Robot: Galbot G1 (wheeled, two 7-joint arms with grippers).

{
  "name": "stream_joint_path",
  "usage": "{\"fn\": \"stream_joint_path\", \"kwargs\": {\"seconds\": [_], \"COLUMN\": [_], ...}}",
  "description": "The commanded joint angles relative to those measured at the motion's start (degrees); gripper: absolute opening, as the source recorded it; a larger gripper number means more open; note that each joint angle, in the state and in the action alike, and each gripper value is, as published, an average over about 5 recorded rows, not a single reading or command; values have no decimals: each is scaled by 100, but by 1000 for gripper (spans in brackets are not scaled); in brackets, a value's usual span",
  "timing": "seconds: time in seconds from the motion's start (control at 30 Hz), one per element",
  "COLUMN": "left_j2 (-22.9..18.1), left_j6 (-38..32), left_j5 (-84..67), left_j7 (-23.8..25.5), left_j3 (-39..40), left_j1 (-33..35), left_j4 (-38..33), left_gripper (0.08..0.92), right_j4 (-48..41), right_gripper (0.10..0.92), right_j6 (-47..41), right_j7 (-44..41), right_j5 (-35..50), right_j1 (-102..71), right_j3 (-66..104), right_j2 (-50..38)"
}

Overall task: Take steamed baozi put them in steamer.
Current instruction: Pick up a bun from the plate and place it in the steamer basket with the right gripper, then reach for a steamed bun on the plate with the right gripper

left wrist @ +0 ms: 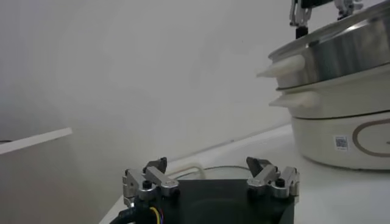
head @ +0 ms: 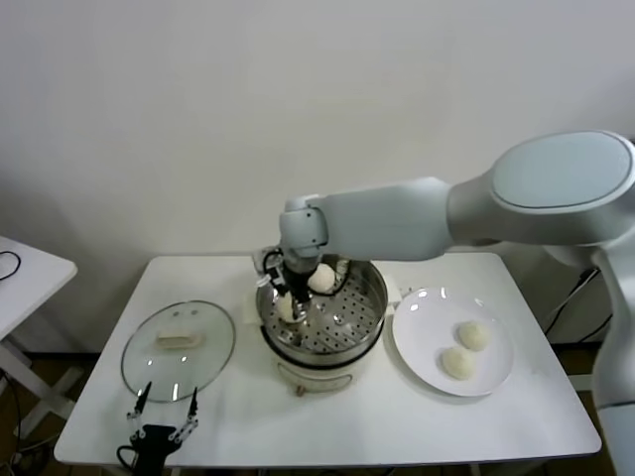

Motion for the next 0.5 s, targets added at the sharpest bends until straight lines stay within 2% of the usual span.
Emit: {"fn": "stream_joint_path", "kwargs": {"seconds": [0.03,0.2,0.33,0.5], "left_j2": [9,6,5,7], "left_j6": [-3,-3,2,13], "left_j5": [12,16,17,44], "left_j7": [3,7,7,16], "left_j3": [2,2,-3,12], "left_j1": [-1,9,21,41], "left_j4": [-7,-19,-43,-91], "left_gripper": [823,823,823,823], "right_j4": [-150,51,467,1156], "right_gripper": [673,795,820,823], "right_j6": [5,89,227,609], "right_j7": [97,64,-139,-875], "right_j5": [-180,72,192,361], "right_j1": [-196,-29,543,1676], "right_j3": [31,87,-32,-593], "right_j2": [107,-79,-563,-1579]}}
